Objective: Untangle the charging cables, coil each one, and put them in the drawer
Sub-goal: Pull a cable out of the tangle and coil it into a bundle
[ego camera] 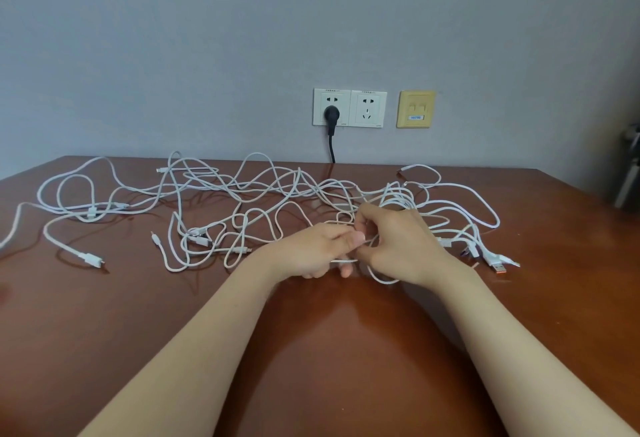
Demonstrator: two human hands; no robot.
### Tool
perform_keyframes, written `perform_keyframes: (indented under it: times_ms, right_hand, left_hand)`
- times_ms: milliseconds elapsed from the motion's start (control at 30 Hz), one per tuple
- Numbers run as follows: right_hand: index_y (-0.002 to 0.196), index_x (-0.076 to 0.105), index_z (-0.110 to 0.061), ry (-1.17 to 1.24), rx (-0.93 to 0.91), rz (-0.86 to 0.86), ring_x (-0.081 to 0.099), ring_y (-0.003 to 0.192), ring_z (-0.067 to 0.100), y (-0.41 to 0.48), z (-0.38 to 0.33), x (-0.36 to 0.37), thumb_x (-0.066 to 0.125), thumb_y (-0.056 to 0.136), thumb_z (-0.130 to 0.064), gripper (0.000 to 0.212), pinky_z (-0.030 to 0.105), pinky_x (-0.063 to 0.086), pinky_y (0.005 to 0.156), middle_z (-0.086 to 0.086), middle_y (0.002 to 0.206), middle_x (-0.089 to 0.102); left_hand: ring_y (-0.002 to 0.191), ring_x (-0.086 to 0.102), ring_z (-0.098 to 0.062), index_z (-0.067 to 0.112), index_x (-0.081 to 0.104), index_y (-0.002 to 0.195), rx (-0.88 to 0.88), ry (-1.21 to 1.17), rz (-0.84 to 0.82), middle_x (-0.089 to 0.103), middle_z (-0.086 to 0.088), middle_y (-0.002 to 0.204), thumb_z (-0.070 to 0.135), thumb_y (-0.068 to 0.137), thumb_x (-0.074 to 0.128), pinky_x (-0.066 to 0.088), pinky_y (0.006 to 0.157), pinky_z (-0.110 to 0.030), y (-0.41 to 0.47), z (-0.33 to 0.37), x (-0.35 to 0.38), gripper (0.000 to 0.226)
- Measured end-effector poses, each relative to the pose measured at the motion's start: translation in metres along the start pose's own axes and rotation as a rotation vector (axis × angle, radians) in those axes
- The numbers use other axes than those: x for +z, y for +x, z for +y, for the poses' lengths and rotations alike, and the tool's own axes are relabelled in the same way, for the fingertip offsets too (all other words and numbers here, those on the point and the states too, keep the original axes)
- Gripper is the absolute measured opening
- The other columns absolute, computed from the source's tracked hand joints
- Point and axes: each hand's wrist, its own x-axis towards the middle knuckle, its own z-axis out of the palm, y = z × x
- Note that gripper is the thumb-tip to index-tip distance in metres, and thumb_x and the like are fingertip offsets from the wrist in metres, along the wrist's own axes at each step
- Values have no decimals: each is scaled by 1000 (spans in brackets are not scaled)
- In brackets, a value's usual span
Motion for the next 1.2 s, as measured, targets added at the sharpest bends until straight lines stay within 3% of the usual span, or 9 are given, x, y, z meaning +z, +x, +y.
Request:
perform_keyframes:
  times_ms: [133,267,367,533,667,733,867,967,1200]
  right_hand:
    - [81,43,-24,29,-30,-4,46,68,19,1,-1,1,61,79,-28,18,27,26,74,-9,67,53]
    - [87,46,-28,33,27,-44,50,77,20,1,4,-1,58,84,-34,14,29,31,76,-7,75,60]
    - [91,51,-28,-13,116,-49,54,92,22,1,10,-4,49,90,-29,2,30,30,78,-8,78,56]
    - [84,51,-23,-88,104,19,56,95,26,2,7,5,39,98,-32,20,33,27,81,-5,74,55]
    - [93,57,-15,-7,122,112,56,93,32,3,-1,15,40,98,-30,23,34,33,76,8,85,66]
    - [97,58,-15,32,131,116,57,94,32,3,-4,17,41,98,-30,23,35,36,76,9,88,67]
    - [99,58,-14,84,155,131,56,95,32,3,-5,18,41,98,-30,24,34,35,74,10,90,67]
    - [99,59,-14,135,177,130,56,92,30,3,-6,18,42,98,-30,24,32,33,70,10,88,66]
    - [75,52,-13,127,199,-3,56,90,34,2,-9,23,42,95,-26,27,38,43,76,12,83,66]
  left_hand:
    - [30,23,-2,0,51,106,18,-16,17,42,-3,61,28,101,35,19,33,-12,-1,0,-1,33]
    - [32,27,-1,12,53,83,41,-59,95,32,1,57,24,101,37,22,36,-10,-2,-6,-7,26]
    - [31,29,-1,22,56,82,21,-32,256,35,8,52,25,102,34,23,41,-17,-1,-17,-17,29]
    - [35,37,1,22,47,76,0,-80,436,38,5,61,23,102,32,25,44,-18,8,-24,-19,30]
    - [37,41,-4,22,42,79,-34,-108,424,39,0,65,30,101,34,33,50,-24,10,-22,-17,24]
    - [45,48,-22,22,43,85,-53,-92,383,44,-8,68,32,100,36,44,58,-30,9,-20,-16,19]
    - [38,32,-3,20,49,89,-76,-118,331,43,4,60,25,98,44,25,43,-22,11,-21,-16,12]
    - [35,25,-5,17,51,78,-106,-147,279,40,1,58,20,97,47,22,36,-16,10,-20,-15,20]
    - [47,36,-13,17,39,73,-131,-125,428,45,0,61,21,100,39,30,45,-23,12,-16,-8,27]
